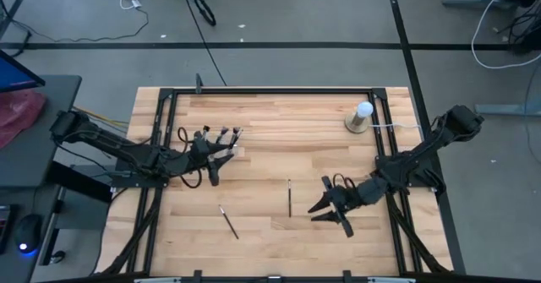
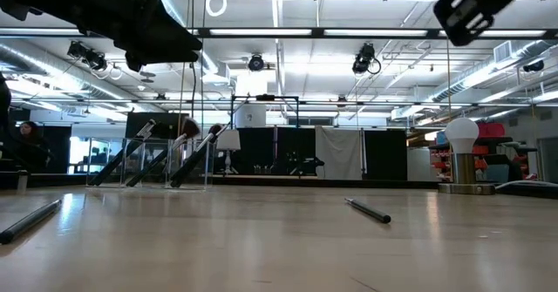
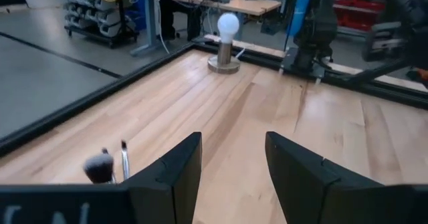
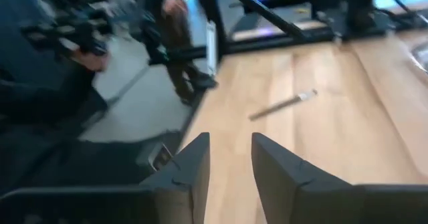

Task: Pick & Place Makeup Brushes
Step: Put the black eyeshadow brush into the transparent organizer

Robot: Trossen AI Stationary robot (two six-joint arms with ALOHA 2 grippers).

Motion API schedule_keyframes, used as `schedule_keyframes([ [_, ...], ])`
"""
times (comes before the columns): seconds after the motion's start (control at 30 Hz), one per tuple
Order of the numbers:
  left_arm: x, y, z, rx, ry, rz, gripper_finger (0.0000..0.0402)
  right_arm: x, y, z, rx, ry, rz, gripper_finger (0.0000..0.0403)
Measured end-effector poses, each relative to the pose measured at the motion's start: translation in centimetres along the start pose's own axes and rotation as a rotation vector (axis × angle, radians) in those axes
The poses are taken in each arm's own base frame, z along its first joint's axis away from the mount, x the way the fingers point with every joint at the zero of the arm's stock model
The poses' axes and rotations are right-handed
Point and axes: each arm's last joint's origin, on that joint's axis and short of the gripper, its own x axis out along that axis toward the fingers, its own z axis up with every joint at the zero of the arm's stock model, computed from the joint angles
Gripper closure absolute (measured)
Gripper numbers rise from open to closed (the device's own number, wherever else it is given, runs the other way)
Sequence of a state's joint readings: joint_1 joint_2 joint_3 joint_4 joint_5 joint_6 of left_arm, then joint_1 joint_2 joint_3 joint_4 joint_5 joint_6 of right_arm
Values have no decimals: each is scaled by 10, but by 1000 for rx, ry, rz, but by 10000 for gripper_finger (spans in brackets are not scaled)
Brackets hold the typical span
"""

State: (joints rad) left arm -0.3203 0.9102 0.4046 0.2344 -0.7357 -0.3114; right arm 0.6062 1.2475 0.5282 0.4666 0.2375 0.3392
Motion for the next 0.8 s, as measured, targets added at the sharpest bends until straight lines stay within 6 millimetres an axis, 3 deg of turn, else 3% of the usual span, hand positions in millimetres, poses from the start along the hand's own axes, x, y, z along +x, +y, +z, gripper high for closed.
schedule_keyframes([
  [0.17, 3, -6, -9, -21, 35, -10, 230, -4, 6, -15, 41, 93, -80, 269],
  [0.37, 9, -17, -17, -42, 40, -19, 230, -1, 3, -29, 60, 193, -141, 199],
  [0.53, 17, -24, -22, -64, 10, -13, 230, 16, -14, -47, 92, 190, -357, 154],
  [0.8, 23, -30, -24, -103, -21, -25, 230, 57, -47, -67, 126, 230, -571, 147],
])
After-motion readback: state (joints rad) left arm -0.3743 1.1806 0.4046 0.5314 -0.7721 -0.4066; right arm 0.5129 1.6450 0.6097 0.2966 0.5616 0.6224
